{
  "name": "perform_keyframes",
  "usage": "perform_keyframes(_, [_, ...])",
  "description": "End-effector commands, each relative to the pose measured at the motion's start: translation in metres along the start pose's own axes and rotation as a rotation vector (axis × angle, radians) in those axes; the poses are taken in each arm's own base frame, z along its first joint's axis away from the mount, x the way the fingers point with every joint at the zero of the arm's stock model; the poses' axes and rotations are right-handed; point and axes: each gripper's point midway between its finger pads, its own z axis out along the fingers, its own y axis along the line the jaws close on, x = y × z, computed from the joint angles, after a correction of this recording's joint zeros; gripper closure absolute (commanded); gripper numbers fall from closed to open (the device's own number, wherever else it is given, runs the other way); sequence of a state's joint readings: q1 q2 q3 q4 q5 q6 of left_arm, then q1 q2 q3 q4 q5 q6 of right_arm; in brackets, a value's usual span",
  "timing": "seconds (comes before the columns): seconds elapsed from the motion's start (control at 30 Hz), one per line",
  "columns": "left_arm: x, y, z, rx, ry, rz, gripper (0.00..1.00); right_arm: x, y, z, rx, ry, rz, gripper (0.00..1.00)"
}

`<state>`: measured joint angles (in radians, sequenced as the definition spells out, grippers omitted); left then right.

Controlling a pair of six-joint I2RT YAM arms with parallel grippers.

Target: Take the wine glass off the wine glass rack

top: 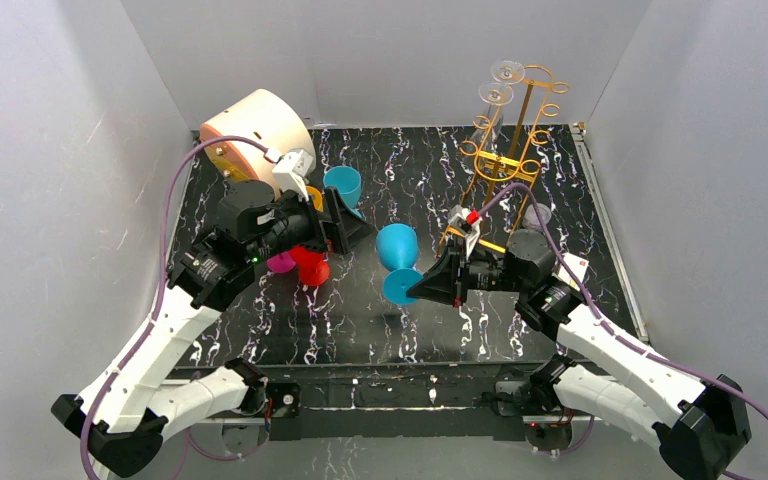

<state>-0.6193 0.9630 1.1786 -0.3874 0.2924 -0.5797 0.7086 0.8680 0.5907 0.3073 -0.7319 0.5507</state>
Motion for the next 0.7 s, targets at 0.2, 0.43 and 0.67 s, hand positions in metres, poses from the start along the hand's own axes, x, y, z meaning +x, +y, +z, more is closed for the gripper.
perform_keyframes(0.2, [-0.006, 0.050, -0.009, -0.320, -0.021, -0.058, 0.02, 0.046, -0.017, -0.009, -0.124, 0.151, -0.566, 0.99])
perform_keyframes(0.43, [-0.020, 0.075, -0.004, -0.452, -0.028, -0.176, 0.02, 0.070, -0.021, -0.010, -0.257, 0.181, -1.078, 0.99])
perform_keyframes(0.67, [-0.020, 0.076, 0.006, -0.325, 0.016, -0.297, 0.02, 0.071, -0.032, -0.008, -0.199, 0.183, -1.338, 0.99])
